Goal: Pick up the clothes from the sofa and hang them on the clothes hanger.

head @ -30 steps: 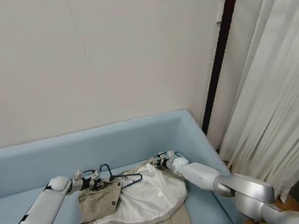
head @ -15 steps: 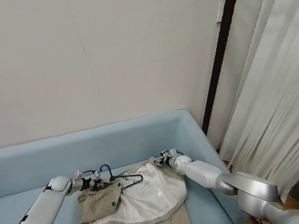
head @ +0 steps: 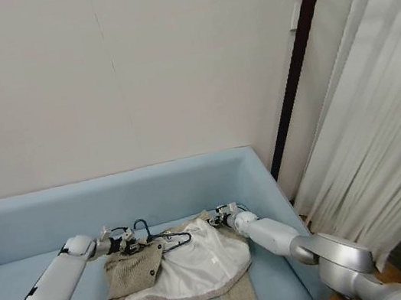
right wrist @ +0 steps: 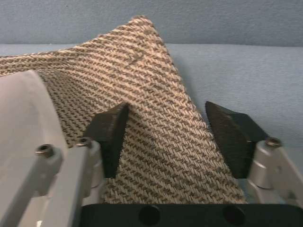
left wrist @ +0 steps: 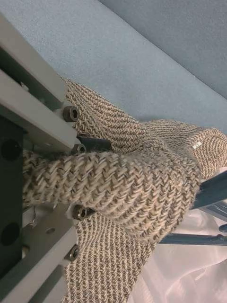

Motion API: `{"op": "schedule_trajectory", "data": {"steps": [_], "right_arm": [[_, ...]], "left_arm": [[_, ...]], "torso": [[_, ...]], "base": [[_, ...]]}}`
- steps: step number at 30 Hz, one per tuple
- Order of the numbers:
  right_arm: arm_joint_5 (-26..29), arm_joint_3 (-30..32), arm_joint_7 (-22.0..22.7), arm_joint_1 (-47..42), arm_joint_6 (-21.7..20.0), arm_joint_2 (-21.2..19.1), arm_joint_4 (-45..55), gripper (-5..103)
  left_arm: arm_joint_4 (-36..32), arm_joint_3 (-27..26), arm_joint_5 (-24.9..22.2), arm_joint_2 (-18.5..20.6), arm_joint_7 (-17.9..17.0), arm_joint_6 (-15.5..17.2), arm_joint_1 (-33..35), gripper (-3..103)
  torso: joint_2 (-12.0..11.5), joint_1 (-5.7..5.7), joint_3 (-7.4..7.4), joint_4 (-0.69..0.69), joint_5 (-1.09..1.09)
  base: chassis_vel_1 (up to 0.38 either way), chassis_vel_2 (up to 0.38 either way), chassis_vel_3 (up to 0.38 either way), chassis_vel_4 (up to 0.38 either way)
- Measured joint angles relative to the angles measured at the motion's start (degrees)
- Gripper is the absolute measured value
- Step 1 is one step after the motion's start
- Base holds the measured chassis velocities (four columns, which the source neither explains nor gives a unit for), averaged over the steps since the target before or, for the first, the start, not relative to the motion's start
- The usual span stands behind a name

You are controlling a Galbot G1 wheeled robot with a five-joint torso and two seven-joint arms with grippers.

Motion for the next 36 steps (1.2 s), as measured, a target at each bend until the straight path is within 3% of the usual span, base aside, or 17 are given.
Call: {"op": "schedule_trajectory", "data": {"steps": [2, 4, 6, 7, 11, 15, 31, 36], "right_arm": [[-0.3, 0.0, 0.0, -0.1, 0.3, 0.1, 0.1, 44], [-0.4, 0.0, 0.0, -0.2, 0.4, 0.1, 0.2, 44], [-0.8, -0.1, 0.0, -0.3, 0.7, 0.0, 0.5, 33], [-0.8, -0.1, 0.0, -0.3, 0.7, 0.0, 0.5, 33], [-1.7, -0.1, 0.2, -0.5, 1.3, -0.1, 0.9, 11], [-2.4, -0.1, 0.8, -0.6, 1.8, -0.4, 1.8, 2], [-4.3, 1.4, 3.5, -0.2, 1.4, -6.0, 12.2, 0], [-6.1, 3.1, 5.3, -0.7, 0.8, -9.0, 19.5, 0]], "left_arm": [[0.0, 0.0, 0.0, -0.1, 0.0, -0.1, 0.0, 7], [0.0, 0.0, 0.0, -0.1, 0.0, -0.1, 0.0, 7], [0.0, 0.1, 0.0, -0.1, 0.0, -0.1, 0.0, 7], [0.0, 0.1, 0.0, -0.1, 0.0, -0.1, 0.0, 7], [-0.4, 0.1, 0.0, 0.1, 0.1, -0.1, 0.0, 7], [-0.7, 0.1, 0.0, 0.2, 0.2, -0.1, 0.1, 7], [-1.6, -0.1, -0.2, 0.4, 0.3, 0.0, 0.6, 7], [-1.6, -0.1, -1.2, 0.0, -1.9, 0.4, 0.6, 7]], "torso": [[0.0, 0.00, 0.00, 0.00, 0.00], [0.0, 0.00, 0.00, 0.00, 0.00], [0.0, 0.00, 0.00, 0.00, 0.00], [0.0, 0.00, 0.00, 0.00, 0.00], [0.0, 0.00, 0.00, 0.00, 0.00], [0.0, 0.00, 0.00, 0.00, 0.00], [0.0, 0.00, 0.00, 0.00, 0.00], [0.0, 0.00, 0.00, 0.00, 0.00]], "base": [[0.000, 0.000, 0.000, 0.000], [0.000, 0.000, 0.000, 0.000], [0.000, 0.000, 0.000, 0.000], [0.000, 0.000, 0.000, 0.000], [0.000, 0.000, 0.000, 0.000], [0.000, 0.000, 0.000, 0.000], [0.000, 0.000, 0.000, 0.000], [0.000, 0.000, 0.000, 0.000]]}}
